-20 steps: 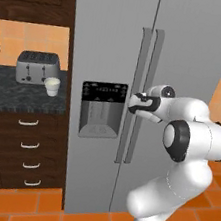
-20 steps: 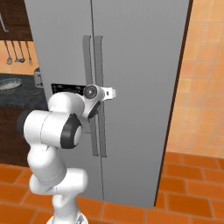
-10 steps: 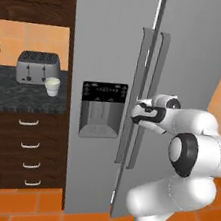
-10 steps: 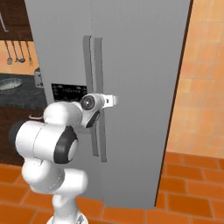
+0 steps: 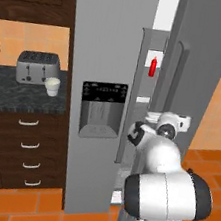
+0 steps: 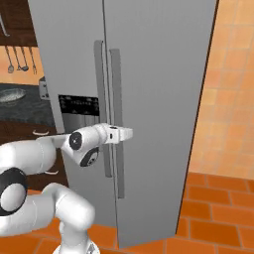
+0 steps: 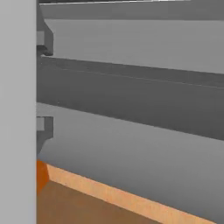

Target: Grab a lemon wedge from the fridge and one ice cube from the ice bowl, and put them in the glass of lemonade.

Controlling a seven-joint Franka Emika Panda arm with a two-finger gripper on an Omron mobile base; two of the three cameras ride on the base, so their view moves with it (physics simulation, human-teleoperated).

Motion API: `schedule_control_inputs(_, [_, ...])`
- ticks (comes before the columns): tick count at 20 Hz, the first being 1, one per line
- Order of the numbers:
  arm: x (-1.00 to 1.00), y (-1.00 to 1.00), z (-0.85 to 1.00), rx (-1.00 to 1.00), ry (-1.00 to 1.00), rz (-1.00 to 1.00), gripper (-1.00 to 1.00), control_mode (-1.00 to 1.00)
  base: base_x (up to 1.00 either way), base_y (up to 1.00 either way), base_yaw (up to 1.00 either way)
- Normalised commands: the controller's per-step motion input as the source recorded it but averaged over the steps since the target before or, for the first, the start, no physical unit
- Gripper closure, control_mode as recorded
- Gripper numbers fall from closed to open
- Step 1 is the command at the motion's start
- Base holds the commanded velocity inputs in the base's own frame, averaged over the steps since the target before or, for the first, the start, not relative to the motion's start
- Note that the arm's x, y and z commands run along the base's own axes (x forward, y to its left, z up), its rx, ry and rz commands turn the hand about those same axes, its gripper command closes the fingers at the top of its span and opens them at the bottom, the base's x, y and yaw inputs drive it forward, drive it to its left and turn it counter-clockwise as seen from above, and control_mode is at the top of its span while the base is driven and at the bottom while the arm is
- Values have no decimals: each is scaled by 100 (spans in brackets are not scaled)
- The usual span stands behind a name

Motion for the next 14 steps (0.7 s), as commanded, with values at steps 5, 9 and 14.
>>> schedule_control_inputs(5, [-100, -71, 100, 10, 0, -46, -100, -100, 0, 0, 0])
schedule_control_inputs(9, [-100, -18, 100, 9, -8, -32, -100, -100, 0, 0, 0])
schedule_control_inputs(14, [-87, 77, 99, 0, -24, -10, -100, -100, 0, 0, 0])
